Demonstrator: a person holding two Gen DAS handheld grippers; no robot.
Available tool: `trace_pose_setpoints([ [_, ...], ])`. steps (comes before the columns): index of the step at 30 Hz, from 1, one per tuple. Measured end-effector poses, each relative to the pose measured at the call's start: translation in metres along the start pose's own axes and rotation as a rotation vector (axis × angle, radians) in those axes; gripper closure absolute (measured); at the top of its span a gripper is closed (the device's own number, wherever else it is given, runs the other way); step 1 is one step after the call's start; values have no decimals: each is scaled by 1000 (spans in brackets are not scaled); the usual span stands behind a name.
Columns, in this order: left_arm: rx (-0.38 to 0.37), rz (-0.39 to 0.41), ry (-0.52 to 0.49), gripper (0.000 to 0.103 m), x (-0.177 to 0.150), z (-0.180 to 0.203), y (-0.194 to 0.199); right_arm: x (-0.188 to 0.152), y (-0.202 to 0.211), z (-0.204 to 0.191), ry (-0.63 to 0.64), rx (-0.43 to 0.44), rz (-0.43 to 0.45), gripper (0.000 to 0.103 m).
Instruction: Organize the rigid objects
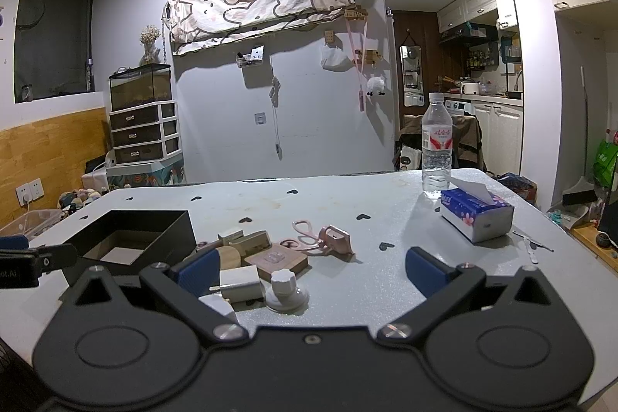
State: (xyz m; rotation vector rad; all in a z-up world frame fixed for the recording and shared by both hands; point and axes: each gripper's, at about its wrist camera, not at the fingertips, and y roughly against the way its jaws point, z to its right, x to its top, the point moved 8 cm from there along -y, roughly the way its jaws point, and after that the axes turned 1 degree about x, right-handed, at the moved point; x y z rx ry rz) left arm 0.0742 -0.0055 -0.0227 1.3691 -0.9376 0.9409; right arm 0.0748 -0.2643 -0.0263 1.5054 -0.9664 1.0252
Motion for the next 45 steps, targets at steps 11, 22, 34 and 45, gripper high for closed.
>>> trace_pose_setpoints([
  [11, 0, -4, 9, 0, -4, -5, 1, 0, 0, -1, 0, -1, 0, 0],
  [22, -2, -4, 10, 0, -4, -4, 1, 1, 1, -1, 0, -2, 1, 0],
  [34, -1, -3, 9, 0, -4, -4, 2, 1, 2, -1, 1, -1, 2, 0],
  [45, -1, -3, 9, 0, -4, -4, 2, 1, 2, 0, 0, -2, 3, 0],
])
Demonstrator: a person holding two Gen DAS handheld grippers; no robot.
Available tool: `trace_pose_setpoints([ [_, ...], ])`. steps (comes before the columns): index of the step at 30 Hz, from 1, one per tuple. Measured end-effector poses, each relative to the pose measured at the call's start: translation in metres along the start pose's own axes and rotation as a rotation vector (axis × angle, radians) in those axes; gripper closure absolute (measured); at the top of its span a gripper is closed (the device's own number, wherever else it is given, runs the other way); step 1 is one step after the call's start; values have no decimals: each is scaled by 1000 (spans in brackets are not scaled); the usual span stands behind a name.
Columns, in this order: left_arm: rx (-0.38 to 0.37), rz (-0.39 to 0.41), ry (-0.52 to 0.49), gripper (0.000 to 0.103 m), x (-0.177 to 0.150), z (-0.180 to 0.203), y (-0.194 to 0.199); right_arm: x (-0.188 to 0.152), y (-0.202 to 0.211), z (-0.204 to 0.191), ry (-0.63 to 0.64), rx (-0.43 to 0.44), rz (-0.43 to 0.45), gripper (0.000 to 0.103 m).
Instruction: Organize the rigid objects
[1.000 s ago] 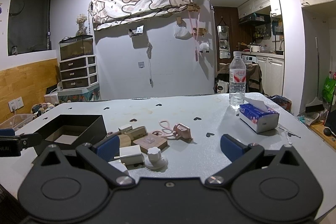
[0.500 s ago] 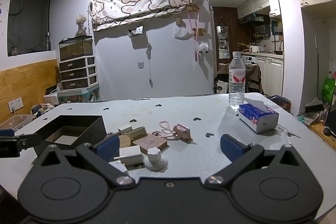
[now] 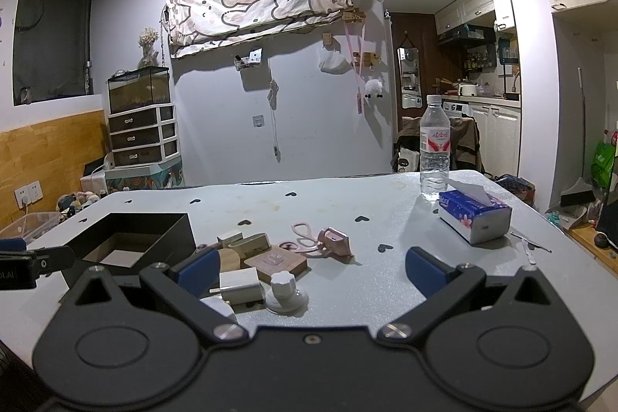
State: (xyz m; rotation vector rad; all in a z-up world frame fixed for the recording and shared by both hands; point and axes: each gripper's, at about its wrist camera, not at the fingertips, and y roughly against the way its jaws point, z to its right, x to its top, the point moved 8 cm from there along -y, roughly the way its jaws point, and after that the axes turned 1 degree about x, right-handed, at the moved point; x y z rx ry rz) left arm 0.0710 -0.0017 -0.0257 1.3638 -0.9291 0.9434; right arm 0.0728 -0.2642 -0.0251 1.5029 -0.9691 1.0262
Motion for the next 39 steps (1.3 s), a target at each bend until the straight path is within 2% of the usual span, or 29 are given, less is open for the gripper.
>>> trace_pose_setpoints([
  [23, 27, -7, 1, 0, 2, -8, -3, -4, -4, 2, -14, 7, -5, 0],
  [30, 81, -45, 23, 0, -8, -33, -19, -20, -26, -4, -18, 32, -45, 0],
  [39, 220, -95, 31, 0, -11, -90, -50, -41, -62, -26, -11, 88, -111, 0],
])
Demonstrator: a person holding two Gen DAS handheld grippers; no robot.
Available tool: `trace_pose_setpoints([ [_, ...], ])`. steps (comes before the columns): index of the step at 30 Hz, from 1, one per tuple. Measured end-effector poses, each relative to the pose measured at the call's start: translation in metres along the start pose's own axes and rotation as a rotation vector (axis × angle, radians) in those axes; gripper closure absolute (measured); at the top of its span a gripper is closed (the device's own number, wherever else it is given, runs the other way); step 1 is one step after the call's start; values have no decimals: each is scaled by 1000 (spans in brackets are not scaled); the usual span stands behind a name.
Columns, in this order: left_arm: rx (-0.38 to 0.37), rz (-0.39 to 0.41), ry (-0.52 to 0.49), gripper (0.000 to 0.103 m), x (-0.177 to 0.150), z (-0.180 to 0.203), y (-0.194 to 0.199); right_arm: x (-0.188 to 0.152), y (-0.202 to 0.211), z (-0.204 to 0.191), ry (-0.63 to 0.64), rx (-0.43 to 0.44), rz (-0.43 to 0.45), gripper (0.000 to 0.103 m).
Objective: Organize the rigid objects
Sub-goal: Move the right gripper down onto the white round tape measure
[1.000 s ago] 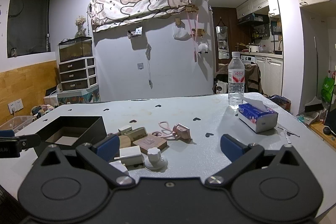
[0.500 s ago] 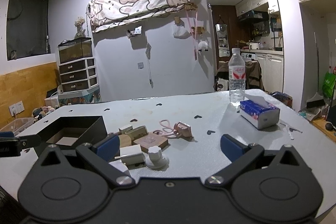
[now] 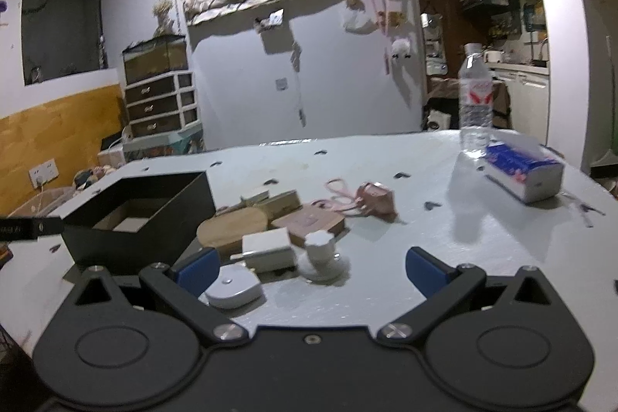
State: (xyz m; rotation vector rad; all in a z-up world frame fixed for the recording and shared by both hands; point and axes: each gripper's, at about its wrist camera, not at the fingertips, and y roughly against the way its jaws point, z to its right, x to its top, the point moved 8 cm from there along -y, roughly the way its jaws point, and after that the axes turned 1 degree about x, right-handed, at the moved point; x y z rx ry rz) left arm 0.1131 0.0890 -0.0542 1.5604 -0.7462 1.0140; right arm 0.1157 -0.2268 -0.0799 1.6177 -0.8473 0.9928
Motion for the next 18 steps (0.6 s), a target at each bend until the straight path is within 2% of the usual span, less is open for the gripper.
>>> trace_pose_setpoints([
  [4, 39, -28, 4, 0, 6, -25, -22, -4, -17, -8, 10, 10, -28, 0],
  [8, 16, -45, 14, 0, 14, -44, -44, -6, -35, -15, -6, 21, -46, 0],
  [12, 42, -62, -10, 0, 22, -56, -63, -9, -55, -21, -19, 24, -77, 0],
  [15, 39, -113, -18, 0, 25, -60, -79, -13, -70, -30, -8, 44, -110, 0],
  [18, 74, -164, -1, 0, 25, -67, -95, -18, -83, -41, 12, 65, -142, 0],
])
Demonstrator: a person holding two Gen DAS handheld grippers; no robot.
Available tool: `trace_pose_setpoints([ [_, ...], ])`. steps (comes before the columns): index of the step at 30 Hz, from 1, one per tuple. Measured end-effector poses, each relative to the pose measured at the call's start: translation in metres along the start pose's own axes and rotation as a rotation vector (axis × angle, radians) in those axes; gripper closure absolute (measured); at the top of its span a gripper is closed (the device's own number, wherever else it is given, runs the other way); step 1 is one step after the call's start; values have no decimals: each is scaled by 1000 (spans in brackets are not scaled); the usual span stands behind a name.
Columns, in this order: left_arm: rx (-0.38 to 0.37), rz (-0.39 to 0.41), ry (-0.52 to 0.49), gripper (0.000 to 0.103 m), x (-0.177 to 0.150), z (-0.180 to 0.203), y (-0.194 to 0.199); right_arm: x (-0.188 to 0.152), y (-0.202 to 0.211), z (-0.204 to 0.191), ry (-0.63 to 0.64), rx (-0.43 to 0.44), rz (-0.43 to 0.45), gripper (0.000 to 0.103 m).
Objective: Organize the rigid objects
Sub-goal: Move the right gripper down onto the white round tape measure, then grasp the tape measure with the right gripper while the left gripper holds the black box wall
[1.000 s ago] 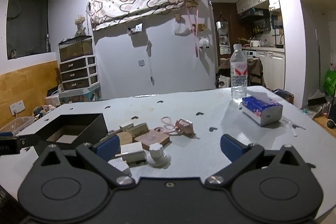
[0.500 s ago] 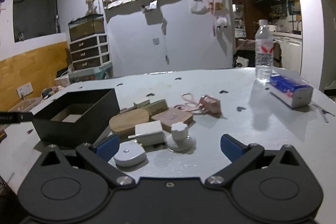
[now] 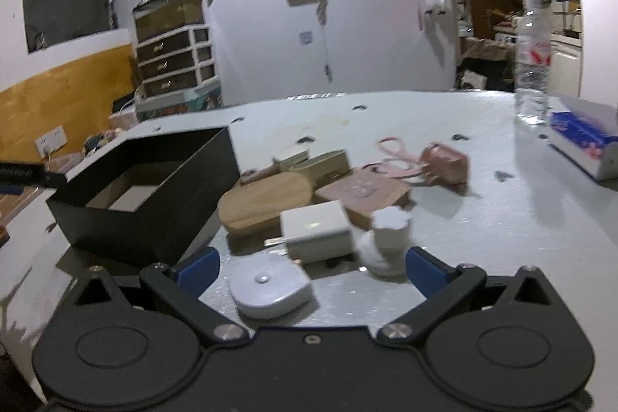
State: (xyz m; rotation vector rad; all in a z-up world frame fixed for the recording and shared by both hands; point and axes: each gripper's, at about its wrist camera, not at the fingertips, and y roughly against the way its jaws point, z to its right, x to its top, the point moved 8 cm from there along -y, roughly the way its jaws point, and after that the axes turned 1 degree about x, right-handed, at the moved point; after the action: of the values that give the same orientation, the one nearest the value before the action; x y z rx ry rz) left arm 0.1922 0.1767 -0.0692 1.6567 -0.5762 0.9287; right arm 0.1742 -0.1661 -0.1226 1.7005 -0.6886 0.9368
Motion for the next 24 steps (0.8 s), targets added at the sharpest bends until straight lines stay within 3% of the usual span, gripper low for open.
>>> trace_pose_setpoints([
  [6, -28, -16, 26, 5, 2, -5, -17, -9, -20, -15, 47, 21, -78, 3],
  [11, -88, -29, 82, 29, 2, -6, -25, -14, -33, -24, 56, 57, -119, 13],
  [19, -124, -74, 62, 91, -5, 5, -41, -15, -42, -34, 95, 61, -144, 26],
  [24, -121, -57, 12, 93, -5, 10, -41, -13, -44, -30, 91, 42, -141, 34],
])
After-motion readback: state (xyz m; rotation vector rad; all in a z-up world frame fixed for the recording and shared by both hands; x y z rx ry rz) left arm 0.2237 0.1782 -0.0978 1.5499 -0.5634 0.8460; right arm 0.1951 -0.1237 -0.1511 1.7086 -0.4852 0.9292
